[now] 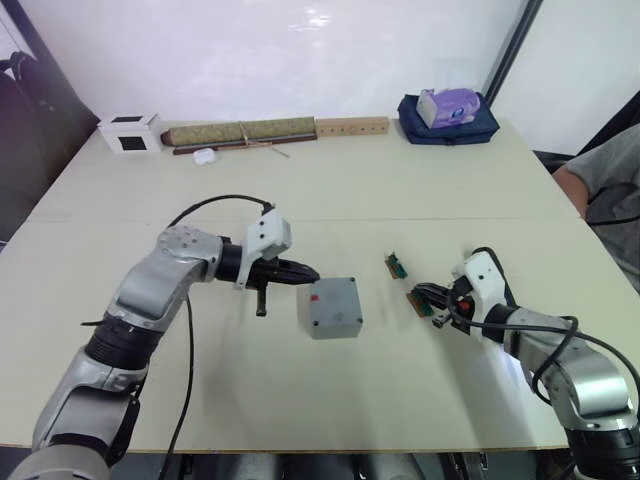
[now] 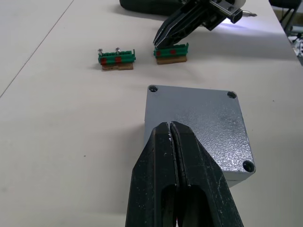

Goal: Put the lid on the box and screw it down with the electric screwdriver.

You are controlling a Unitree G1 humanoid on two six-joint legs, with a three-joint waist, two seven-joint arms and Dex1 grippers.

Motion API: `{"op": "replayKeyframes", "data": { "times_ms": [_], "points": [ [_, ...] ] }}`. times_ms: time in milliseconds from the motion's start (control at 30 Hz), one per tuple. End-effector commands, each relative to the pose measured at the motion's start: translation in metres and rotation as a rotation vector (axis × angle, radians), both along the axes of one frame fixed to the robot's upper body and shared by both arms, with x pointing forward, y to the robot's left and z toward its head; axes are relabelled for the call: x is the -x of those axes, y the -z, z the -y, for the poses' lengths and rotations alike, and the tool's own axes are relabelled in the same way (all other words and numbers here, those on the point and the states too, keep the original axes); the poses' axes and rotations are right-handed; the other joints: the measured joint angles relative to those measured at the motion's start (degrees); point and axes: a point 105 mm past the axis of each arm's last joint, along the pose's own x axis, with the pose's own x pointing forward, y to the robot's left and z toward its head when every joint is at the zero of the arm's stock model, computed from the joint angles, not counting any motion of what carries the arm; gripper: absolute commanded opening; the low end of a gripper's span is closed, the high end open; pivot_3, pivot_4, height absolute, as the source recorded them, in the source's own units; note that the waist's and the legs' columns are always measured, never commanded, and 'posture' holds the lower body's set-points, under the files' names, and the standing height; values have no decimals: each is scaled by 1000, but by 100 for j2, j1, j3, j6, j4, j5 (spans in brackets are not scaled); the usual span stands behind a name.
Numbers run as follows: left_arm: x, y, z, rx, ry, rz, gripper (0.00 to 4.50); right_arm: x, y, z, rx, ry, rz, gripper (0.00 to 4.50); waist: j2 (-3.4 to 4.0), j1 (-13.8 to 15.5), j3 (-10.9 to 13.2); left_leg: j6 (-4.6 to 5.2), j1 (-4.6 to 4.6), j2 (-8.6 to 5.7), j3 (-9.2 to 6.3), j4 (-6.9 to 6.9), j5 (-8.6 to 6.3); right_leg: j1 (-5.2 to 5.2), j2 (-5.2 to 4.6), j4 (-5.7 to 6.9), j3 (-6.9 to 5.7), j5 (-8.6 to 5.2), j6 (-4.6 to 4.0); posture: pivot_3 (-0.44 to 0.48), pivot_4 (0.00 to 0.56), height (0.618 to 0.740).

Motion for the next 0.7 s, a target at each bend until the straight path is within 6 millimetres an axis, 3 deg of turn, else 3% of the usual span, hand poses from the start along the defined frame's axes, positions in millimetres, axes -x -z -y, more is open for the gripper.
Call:
{"op": "replayKeyframes", "data": {
  "times_ms": [33,500,700],
  "points": [
    [7,-8,-1,8,31,19,0,-1,-9,2,2,8,48,9,0,0,0,0,0,0,0,0,0,0,0,0,0,0,0,0,150,740],
    [7,0,-7,-26,30,10,0,2,-53,-10,11,-63,167,9,0,-6,0,0,0,0,-1,0,0,0,0,0,0,0,0,0,150,740],
    [7,6,-15,-49,4,4,0,5,-70,-60,-37,-221,229,9,0,-21,0,0,1,5,-7,-1,0,-2,3,0,0,0,0,0,150,740]
  ]
}}
